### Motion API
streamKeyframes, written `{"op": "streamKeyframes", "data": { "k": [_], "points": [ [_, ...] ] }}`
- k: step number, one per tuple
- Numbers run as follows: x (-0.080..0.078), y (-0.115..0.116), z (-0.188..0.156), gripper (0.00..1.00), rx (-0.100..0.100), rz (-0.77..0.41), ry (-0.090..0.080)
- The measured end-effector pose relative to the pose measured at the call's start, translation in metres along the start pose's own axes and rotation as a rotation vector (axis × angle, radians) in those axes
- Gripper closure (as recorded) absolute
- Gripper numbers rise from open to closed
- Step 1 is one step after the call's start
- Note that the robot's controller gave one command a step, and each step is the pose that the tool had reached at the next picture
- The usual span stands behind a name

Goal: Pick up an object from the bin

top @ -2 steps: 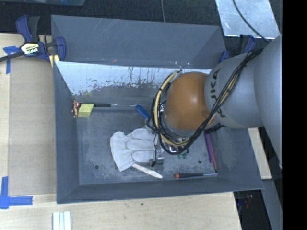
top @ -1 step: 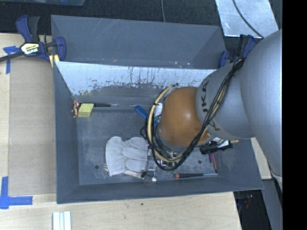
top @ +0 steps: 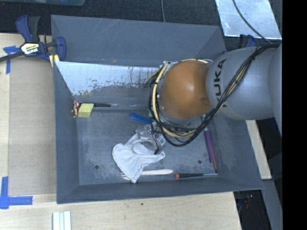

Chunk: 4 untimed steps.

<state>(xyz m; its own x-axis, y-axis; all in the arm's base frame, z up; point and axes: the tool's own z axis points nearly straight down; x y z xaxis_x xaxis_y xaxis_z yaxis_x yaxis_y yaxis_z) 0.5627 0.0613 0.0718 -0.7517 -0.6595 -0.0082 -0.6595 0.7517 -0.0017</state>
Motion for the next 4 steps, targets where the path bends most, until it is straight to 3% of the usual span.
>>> {"op": "streamKeyframes", "data": {
  "k": [1,4],
  "points": [
    [-0.003,-0.006,0.0,1.0,0.002,-0.07,-0.003],
    [-0.003,-0.007,-0.039,1.0,0.003,-0.065,-0.006]
  ]
}}
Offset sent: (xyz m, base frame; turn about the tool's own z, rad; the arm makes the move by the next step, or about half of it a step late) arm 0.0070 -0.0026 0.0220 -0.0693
